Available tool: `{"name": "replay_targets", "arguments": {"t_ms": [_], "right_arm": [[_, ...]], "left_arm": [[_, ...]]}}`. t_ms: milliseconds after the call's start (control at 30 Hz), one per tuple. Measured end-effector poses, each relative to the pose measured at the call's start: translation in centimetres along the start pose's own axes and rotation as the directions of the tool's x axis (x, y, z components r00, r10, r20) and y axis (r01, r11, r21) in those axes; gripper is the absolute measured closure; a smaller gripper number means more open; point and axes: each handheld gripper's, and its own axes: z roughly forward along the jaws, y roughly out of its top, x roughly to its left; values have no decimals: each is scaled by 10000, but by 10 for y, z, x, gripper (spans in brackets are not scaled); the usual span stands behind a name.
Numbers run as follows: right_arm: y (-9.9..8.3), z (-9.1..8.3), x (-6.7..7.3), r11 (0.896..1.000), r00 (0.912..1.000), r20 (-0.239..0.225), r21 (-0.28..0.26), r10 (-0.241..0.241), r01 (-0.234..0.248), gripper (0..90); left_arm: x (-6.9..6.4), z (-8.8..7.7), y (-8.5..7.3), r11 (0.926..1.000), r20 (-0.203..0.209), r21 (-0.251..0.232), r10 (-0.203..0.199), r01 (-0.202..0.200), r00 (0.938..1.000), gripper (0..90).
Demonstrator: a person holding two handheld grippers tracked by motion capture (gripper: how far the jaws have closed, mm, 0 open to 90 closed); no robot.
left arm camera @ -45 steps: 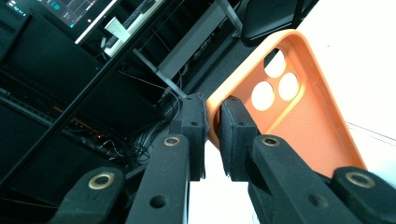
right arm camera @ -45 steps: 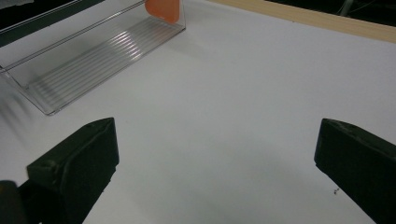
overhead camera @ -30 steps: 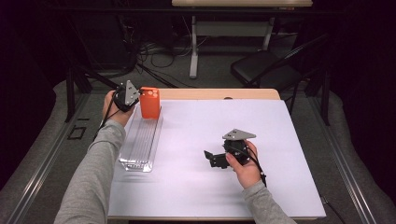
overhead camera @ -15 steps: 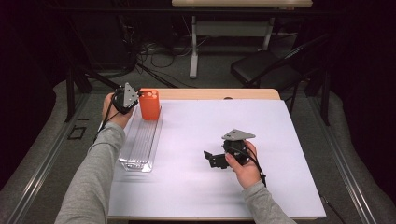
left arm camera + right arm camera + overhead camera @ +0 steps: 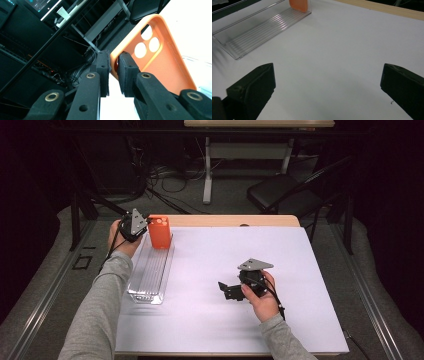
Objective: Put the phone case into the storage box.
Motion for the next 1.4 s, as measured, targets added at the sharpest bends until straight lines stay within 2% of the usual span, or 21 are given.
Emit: {"name": "replay_targets", "arguments": {"t_ms": [800, 1400], "right_arm": [[0, 1, 0, 10000, 10000, 3, 29, -6, 6, 0], [0, 1, 0, 10000, 10000, -12, 21, -43, 43, 0]], "left_arm": [[0, 1, -2, 9997, -2, 173, -176, 176, 9998, 748], [0, 2, -2, 9983, -58, 80, -569, 569, 9984, 598]]}}
